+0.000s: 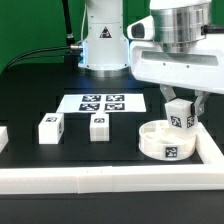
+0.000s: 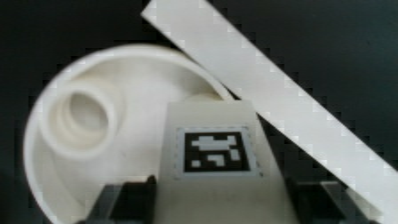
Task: Assemble stool
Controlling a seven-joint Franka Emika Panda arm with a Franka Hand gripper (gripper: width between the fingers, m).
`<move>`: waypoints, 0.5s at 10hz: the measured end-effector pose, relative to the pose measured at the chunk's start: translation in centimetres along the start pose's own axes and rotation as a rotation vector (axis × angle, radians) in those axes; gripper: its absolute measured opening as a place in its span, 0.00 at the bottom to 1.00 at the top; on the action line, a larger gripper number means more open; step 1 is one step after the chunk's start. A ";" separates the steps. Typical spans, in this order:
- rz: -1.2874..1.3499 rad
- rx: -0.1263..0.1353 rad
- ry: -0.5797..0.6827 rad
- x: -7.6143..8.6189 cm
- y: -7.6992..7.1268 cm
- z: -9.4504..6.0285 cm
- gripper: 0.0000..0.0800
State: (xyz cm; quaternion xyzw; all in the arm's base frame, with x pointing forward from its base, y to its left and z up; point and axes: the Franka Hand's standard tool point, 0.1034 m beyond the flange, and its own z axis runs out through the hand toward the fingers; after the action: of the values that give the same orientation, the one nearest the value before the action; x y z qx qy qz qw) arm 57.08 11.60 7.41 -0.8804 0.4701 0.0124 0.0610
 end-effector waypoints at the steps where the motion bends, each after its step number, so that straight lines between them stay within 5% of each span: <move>1: 0.181 0.011 -0.011 -0.2 -0.1 0.1 0.42; 5: 0.467 0.010 -0.029 -0.4 -0.4 0.2 0.42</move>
Offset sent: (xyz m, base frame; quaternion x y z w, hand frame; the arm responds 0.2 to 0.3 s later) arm 0.0050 0.0062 -0.0103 -0.0399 -0.0224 0.2537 0.9662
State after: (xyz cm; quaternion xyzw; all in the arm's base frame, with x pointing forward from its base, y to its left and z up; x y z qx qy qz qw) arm 57.15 12.18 7.23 -0.7471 0.6603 0.0364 0.0675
